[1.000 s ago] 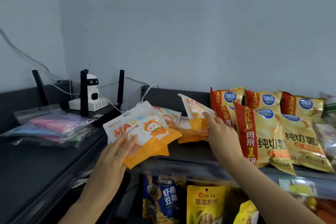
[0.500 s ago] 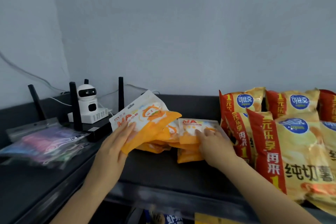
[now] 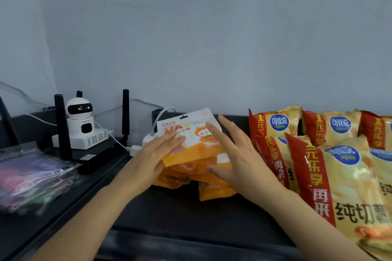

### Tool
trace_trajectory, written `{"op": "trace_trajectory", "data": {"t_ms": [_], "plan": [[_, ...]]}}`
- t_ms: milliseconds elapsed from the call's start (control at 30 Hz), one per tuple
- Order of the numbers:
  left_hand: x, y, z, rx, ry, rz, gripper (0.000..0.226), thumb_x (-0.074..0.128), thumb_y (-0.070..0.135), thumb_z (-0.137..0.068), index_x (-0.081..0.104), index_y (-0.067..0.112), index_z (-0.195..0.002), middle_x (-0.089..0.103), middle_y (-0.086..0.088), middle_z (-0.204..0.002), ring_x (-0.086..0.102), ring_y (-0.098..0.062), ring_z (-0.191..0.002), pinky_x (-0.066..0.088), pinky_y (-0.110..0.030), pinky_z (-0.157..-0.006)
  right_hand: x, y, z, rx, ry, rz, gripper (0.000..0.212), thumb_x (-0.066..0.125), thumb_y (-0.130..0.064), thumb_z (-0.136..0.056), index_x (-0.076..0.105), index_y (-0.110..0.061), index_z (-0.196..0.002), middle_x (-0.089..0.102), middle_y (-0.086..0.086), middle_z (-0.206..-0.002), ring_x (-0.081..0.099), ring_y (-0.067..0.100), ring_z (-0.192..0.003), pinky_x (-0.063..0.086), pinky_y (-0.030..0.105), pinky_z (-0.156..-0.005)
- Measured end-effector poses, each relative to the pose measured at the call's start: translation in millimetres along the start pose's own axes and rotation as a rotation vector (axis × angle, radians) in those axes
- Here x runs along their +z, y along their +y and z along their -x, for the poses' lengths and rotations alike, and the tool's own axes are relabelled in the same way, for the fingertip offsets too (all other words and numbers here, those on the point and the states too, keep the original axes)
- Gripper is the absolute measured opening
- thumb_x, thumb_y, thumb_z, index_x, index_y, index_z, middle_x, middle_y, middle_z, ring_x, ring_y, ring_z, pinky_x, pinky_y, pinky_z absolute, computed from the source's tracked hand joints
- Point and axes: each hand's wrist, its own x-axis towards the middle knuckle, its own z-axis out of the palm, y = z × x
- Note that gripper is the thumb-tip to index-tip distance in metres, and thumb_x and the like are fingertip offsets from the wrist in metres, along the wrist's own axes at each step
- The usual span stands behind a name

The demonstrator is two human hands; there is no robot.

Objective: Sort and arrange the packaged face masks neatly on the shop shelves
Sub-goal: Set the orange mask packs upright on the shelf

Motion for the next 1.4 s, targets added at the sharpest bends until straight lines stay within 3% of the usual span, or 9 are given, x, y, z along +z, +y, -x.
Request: {"op": "trace_trajectory", "data": {"t_ms": [167, 300, 367, 500, 633, 833, 1000, 1300, 1400], "plan": [[15, -28, -15, -0.068, -0.146, 0.149, 0.082, 0.056, -0.001, -0.087, 0.023, 0.053, -0.138, 0.021, 0.022, -0.146, 0.022, -0.005, -0.137, 0.026, -0.035, -0.114, 20, 1, -17, 0.103, -0.128, 0.039, 0.056, 0.044, -0.044, -0.095, 0.015, -0.046, -0.143, -0.002, -0.017, -0.154, 0.003, 0.012, -0.144, 0.029, 0.039, -0.112], [27, -52, -15, -0.171, -0.36, 0.142, 0.085, 0.059, 0.019, -0.09, 0.003, 0.06, -0.139, 0.003, 0.025, -0.153, 0.006, -0.004, -0.142, 0.022, -0.041, -0.116, 39, 4, -25, 0.274, -0.268, 0.019, 0.044, 0.037, -0.038, -0.099, 0.026, -0.044, -0.142, 0.018, -0.014, -0.154, 0.033, 0.017, -0.135, 0.035, 0.035, -0.105], [27, -54, -17, -0.213, -0.44, 0.119, 0.085, 0.061, 0.039, -0.087, -0.003, 0.056, -0.14, -0.009, 0.028, -0.151, -0.006, -0.004, -0.142, 0.015, -0.042, -0.118, 46, 3, -25, 0.303, -0.293, 0.039, 0.044, 0.035, -0.035, -0.1, 0.026, -0.042, -0.143, 0.018, -0.013, -0.154, 0.037, 0.019, -0.133, 0.037, 0.037, -0.103], [14, -43, -25, -0.233, -0.498, 0.07, 0.114, 0.041, 0.091, -0.048, -0.008, 0.051, -0.143, -0.015, 0.029, -0.149, -0.012, -0.005, -0.14, 0.004, -0.042, -0.118, 51, 1, -28, 0.327, -0.277, 0.049, 0.046, 0.036, -0.035, -0.1, 0.024, -0.041, -0.144, 0.018, -0.012, -0.154, 0.035, 0.019, -0.134, 0.037, 0.035, -0.102], [8, -32, -28, -0.196, -0.455, 0.063, 0.102, 0.051, 0.079, -0.058, -0.002, 0.052, -0.142, -0.01, 0.032, -0.145, -0.013, 0.002, -0.133, 0.001, -0.038, -0.115, 53, -1, -31, 0.337, -0.224, 0.073, 0.045, 0.035, -0.04, -0.099, 0.024, -0.042, -0.143, 0.016, -0.012, -0.155, 0.024, 0.017, -0.139, 0.031, 0.036, -0.108], [7, -38, -25, -0.14, -0.325, 0.063, 0.102, 0.017, 0.095, -0.056, 0.017, 0.046, -0.145, 0.011, 0.023, -0.154, 0.005, 0.0, -0.137, 0.012, -0.037, -0.116, 48, -6, -33, 0.29, -0.135, 0.097, 0.047, 0.036, -0.046, -0.097, 0.026, -0.04, -0.143, 0.018, -0.013, -0.154, 0.022, 0.013, -0.139, 0.027, 0.03, -0.109], [-5, -39, -18, -0.142, -0.274, 0.047, 0.081, 0.03, 0.084, -0.068, 0.023, 0.05, -0.141, 0.021, 0.026, -0.149, 0.016, -0.004, -0.139, 0.018, -0.036, -0.116, 48, -20, -41, 0.214, -0.117, 0.084, 0.054, 0.04, -0.051, -0.094, 0.026, -0.037, -0.144, 0.019, -0.013, -0.153, 0.02, 0.011, -0.139, 0.026, 0.029, -0.11], [-83, -41, 51, -0.365, -0.284, -0.212, 0.089, 0.025, 0.086, -0.067, 0.041, 0.034, -0.138, 0.051, 0.011, -0.133, 0.044, -0.01, -0.122, 0.039, -0.032, -0.101, 76, -77, -70, -0.079, -0.055, -0.067, 0.054, 0.058, -0.042, -0.088, 0.045, -0.024, -0.137, 0.039, -0.001, -0.145, 0.034, 0.021, -0.135, 0.024, 0.032, -0.111], [-124, -37, 96, -0.523, -0.277, -0.32, 0.077, 0.042, 0.076, -0.074, 0.046, 0.03, -0.136, 0.054, 0.007, -0.131, 0.047, -0.014, -0.121, 0.039, -0.032, -0.1, 89, -106, -77, -0.186, -0.088, -0.117, 0.056, 0.057, -0.044, -0.088, 0.043, -0.024, -0.139, 0.038, -0.002, -0.145, 0.035, 0.02, -0.133, 0.024, 0.031, -0.111]]}}
